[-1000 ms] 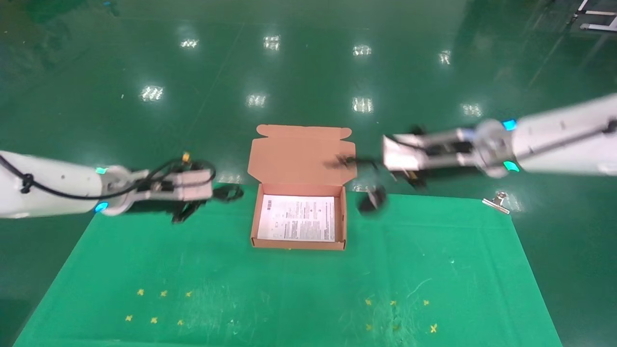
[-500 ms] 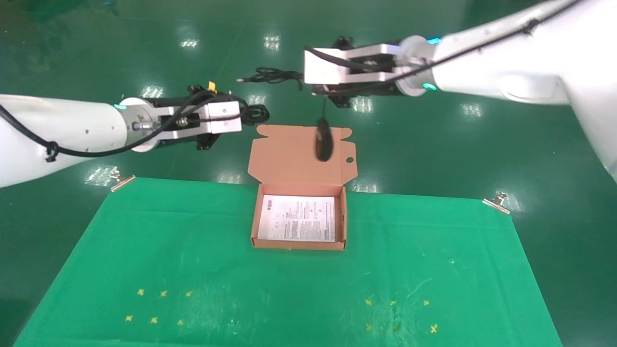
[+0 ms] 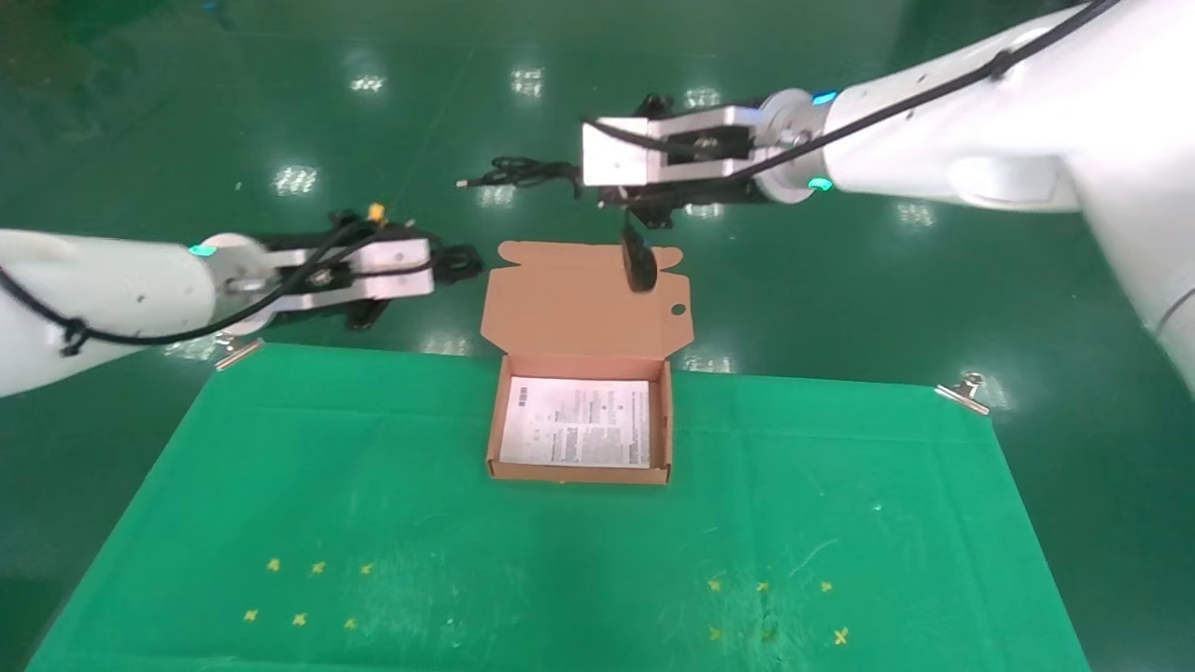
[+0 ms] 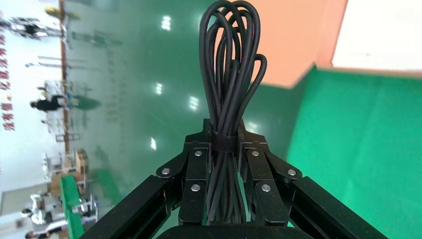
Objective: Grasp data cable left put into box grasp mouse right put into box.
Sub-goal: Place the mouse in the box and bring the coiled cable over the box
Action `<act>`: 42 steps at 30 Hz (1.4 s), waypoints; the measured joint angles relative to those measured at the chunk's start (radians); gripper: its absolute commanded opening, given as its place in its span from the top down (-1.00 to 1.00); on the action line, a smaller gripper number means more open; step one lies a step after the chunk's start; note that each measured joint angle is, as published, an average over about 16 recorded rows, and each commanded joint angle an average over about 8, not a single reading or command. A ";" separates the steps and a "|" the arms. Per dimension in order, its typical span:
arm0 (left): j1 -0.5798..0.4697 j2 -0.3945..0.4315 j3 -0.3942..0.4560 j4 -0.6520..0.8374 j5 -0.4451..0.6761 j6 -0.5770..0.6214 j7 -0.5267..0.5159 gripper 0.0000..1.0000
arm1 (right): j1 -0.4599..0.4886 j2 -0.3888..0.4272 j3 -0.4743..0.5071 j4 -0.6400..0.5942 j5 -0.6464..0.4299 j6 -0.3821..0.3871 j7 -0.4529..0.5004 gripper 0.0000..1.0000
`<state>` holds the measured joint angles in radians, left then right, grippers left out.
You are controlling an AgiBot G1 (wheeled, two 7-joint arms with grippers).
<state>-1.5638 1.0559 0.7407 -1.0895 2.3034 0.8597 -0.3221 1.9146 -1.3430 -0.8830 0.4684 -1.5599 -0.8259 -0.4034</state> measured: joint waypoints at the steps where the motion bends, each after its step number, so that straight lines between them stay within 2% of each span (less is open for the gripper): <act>1: 0.003 -0.005 0.000 0.002 0.005 0.003 -0.004 1.00 | -0.005 -0.001 -0.004 0.000 0.000 0.001 0.002 1.00; 11: 0.013 -0.040 0.007 0.037 0.093 0.032 -0.056 1.00 | -0.063 -0.014 -0.057 -0.007 0.023 0.015 0.025 1.00; 20: 0.013 -0.050 0.011 0.047 0.148 0.049 -0.093 1.00 | -0.118 -0.024 -0.131 0.021 0.085 0.037 0.043 1.00; 34: 0.016 -0.050 0.012 0.037 0.162 0.054 -0.107 1.00 | -0.201 -0.030 -0.265 0.102 0.251 0.098 0.086 1.00; 42: 0.017 -0.050 0.012 0.036 0.163 0.055 -0.108 1.00 | -0.251 -0.029 -0.325 0.078 0.360 0.155 0.141 1.00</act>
<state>-1.5470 1.0056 0.7524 -1.0536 2.4661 0.9144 -0.4303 1.6641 -1.3715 -1.2079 0.5466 -1.1997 -0.6708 -0.2622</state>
